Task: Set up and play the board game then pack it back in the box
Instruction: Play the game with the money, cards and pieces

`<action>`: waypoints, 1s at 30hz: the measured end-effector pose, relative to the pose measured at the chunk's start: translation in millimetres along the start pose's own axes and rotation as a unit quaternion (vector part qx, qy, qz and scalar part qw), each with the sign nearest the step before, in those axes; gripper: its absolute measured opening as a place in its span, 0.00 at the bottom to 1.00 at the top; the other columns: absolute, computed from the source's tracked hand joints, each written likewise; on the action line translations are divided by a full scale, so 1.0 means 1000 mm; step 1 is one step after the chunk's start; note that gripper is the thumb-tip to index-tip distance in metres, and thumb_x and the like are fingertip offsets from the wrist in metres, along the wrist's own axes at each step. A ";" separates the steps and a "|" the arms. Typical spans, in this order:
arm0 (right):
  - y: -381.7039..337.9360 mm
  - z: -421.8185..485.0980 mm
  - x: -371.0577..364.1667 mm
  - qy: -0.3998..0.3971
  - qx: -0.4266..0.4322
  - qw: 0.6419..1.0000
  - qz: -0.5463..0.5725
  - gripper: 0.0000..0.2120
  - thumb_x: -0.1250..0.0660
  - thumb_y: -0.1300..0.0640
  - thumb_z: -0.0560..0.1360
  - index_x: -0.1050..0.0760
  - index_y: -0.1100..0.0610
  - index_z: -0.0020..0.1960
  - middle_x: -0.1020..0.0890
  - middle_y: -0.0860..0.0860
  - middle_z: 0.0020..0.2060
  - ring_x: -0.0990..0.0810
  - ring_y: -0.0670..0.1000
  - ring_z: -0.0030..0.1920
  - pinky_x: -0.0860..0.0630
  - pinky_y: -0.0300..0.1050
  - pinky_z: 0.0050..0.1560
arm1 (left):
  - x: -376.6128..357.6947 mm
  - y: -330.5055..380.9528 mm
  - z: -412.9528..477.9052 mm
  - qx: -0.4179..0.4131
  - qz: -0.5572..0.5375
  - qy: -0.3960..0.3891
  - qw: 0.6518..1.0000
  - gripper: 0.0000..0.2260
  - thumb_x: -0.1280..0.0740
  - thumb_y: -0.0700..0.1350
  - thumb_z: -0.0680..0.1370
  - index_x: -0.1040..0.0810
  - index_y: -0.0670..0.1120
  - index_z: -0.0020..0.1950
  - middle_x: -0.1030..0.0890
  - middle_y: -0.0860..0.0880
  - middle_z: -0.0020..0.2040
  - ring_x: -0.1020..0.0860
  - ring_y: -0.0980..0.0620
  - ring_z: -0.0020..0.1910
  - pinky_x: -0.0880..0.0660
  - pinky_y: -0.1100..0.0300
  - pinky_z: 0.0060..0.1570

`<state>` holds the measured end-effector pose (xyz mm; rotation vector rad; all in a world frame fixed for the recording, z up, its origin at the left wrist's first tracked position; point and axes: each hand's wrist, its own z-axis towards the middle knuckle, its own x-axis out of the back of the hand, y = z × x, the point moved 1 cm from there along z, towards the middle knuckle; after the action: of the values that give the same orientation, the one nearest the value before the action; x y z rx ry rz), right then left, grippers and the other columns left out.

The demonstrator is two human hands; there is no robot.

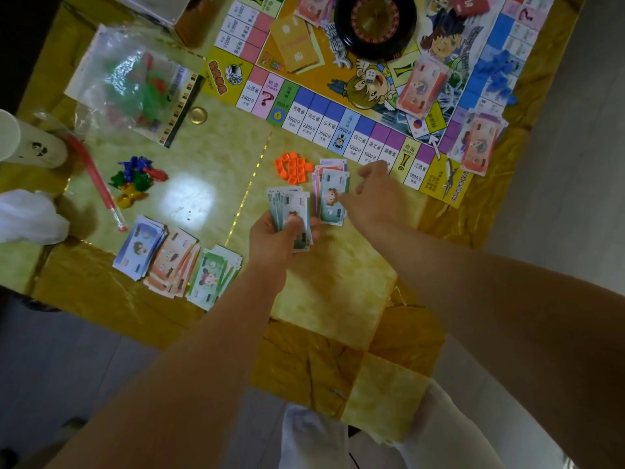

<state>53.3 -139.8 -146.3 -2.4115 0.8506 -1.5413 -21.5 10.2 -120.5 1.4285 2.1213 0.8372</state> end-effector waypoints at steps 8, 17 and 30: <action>-0.007 -0.027 0.015 -0.149 0.012 0.951 0.270 0.07 0.26 0.53 0.72 0.23 0.54 0.43 0.19 0.48 0.39 0.21 0.46 0.40 0.24 0.39 0.42 | -0.024 0.015 -0.004 -0.010 0.031 -0.010 0.999 0.10 0.33 0.34 0.77 0.23 0.40 0.58 0.18 0.46 0.41 0.19 0.56 0.29 0.24 0.63 0.26; 0.021 0.013 0.062 -0.112 0.003 0.945 0.307 0.08 0.28 0.58 0.74 0.18 0.62 0.49 0.19 0.51 0.41 0.22 0.48 0.44 0.25 0.43 0.51 | -0.097 0.034 0.015 0.016 0.048 -0.029 0.998 0.07 0.36 0.35 0.78 0.22 0.47 0.49 0.18 0.49 0.41 0.19 0.56 0.33 0.23 0.64 0.29; 0.118 0.104 0.157 -0.054 -0.094 0.966 0.234 0.15 0.31 0.55 0.76 0.26 0.68 0.42 0.20 0.62 0.37 0.20 0.54 0.36 0.25 0.50 0.38 | -0.227 0.059 0.046 0.028 0.171 0.002 0.985 0.03 0.35 0.43 0.79 0.24 0.49 0.45 0.20 0.42 0.44 0.19 0.37 0.48 0.21 0.38 0.48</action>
<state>148.1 -339.1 -119.8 -2.1623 1.4696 -1.1841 130.3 -174.1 -105.6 1.8556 1.9425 0.9087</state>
